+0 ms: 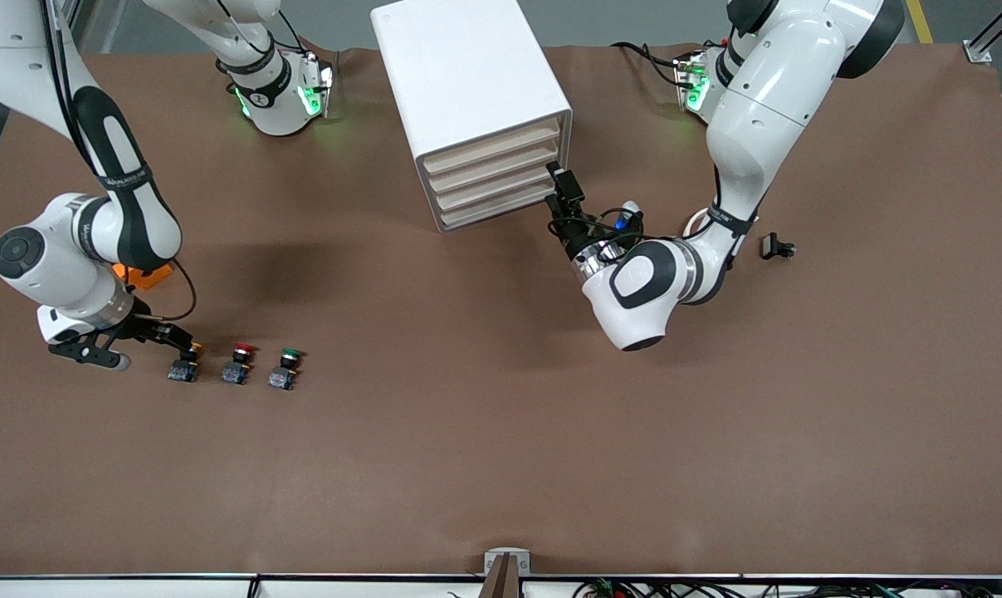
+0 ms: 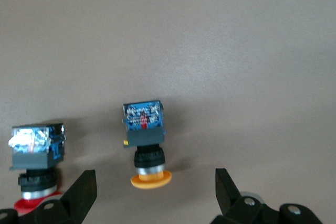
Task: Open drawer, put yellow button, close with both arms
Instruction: 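Grasp the drawer front with the left gripper while the right gripper grasps the yellow button, then pull the top drawer open with the left gripper while the right gripper lifts the button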
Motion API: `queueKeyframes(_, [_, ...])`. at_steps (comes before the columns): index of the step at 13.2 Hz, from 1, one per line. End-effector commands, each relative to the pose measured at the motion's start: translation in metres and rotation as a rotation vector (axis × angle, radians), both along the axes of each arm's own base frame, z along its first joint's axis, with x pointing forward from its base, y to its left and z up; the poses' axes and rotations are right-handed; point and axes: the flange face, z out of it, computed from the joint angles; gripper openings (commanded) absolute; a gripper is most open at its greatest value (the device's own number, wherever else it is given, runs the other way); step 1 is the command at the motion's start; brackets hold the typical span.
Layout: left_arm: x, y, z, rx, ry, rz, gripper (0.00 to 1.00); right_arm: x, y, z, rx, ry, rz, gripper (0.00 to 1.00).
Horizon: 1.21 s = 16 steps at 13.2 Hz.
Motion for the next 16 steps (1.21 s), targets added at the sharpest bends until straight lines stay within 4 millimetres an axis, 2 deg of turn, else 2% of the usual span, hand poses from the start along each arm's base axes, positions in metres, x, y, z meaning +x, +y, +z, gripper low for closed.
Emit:
queueKeyframes(1, [-0.012, -0.012, 0.01, -0.002, 0.046, -0.005, 0.98, 0.017, 0.001, -0.014, 0.033, -0.002, -0.033, 1.0])
queueKeyframes(5, [-0.034, -0.039, 0.023, -0.044, 0.069, -0.057, 0.64, 0.025, 0.006, -0.031, 0.033, 0.01, -0.024, 1.0])
queueKeyframes(6, [-0.037, -0.042, 0.027, -0.049, 0.064, -0.063, 0.59, 0.027, 0.004, -0.035, 0.033, 0.012, -0.024, 1.0])
queueKeyframes(9, [-0.049, -0.053, 0.027, -0.043, 0.069, -0.09, 0.58, 0.031, 0.003, -0.049, 0.033, 0.024, -0.022, 1.0])
queueKeyframes(11, [-0.052, -0.056, 0.025, -0.045, 0.071, -0.094, 0.5, 0.032, 0.003, -0.05, 0.034, 0.024, -0.023, 1.0])
queueKeyframes(13, [-0.055, -0.06, 0.024, -0.046, 0.073, -0.1, 0.34, 0.032, 0.003, -0.056, 0.035, 0.032, -0.022, 1.0])
queueKeyframes(14, [-0.056, -0.061, 0.025, -0.045, 0.069, -0.104, 0.2, 0.032, 0.002, -0.058, 0.034, 0.033, -0.021, 1.0])
queueKeyframes(16, [-0.06, -0.065, 0.023, -0.044, 0.069, -0.113, 0.04, 0.033, 0.001, -0.061, 0.033, 0.035, -0.016, 1.0])
